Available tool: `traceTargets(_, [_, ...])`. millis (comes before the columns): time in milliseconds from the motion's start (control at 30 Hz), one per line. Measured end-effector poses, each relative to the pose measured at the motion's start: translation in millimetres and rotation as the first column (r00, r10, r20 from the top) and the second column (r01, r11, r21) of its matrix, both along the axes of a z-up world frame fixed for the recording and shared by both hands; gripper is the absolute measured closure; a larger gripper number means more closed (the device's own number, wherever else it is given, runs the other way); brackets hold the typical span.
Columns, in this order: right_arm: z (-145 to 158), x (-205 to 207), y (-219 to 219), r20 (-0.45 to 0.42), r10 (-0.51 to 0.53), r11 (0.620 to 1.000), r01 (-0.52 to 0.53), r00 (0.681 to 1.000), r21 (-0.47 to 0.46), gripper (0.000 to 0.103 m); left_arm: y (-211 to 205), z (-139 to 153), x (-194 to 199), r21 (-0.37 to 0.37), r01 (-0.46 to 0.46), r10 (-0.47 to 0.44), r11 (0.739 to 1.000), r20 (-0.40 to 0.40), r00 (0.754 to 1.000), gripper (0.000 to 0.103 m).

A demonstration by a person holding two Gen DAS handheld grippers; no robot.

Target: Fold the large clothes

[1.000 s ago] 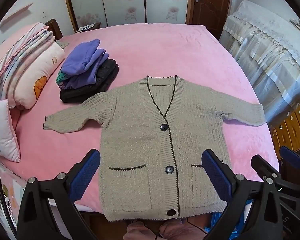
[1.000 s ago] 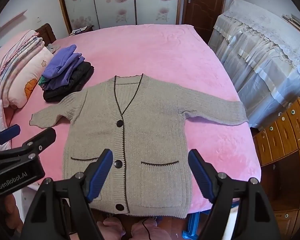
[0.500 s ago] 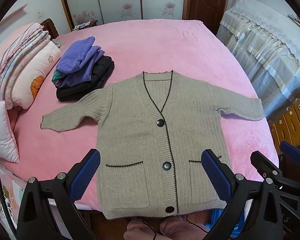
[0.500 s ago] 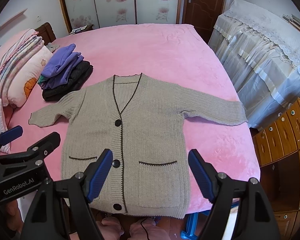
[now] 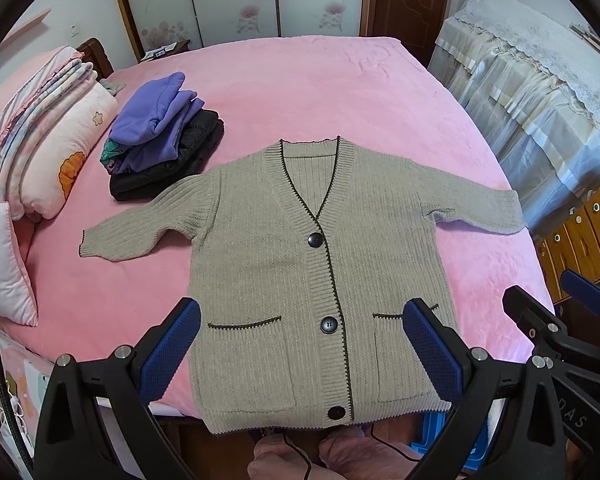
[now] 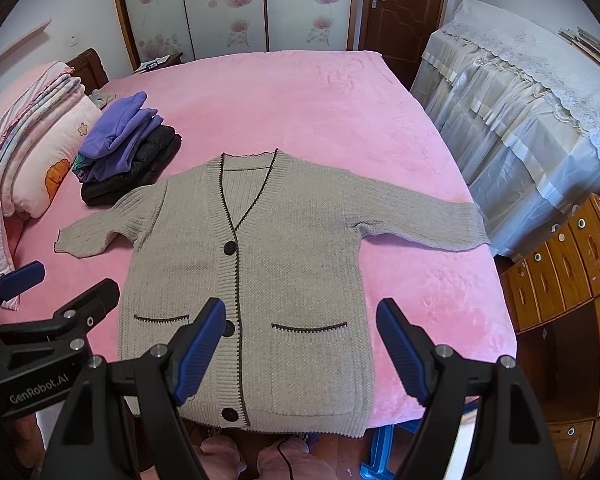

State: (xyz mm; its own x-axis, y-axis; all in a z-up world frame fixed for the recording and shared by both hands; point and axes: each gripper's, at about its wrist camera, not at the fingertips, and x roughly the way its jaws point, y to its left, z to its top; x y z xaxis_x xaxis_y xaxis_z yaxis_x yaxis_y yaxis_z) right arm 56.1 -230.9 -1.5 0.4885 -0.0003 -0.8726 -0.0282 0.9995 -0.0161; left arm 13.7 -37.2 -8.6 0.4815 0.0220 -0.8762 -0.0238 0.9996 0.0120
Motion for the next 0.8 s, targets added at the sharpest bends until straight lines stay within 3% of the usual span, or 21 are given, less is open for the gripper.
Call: traceTargets(800, [3.6,-1.8,-15.0,0.023,0.082,0.995,-0.083,0.996,0.048,0.029,-15.2,5.5,-20.4,0.003,-0.065,0.065,0.998,-0.007,0.998,0.002])
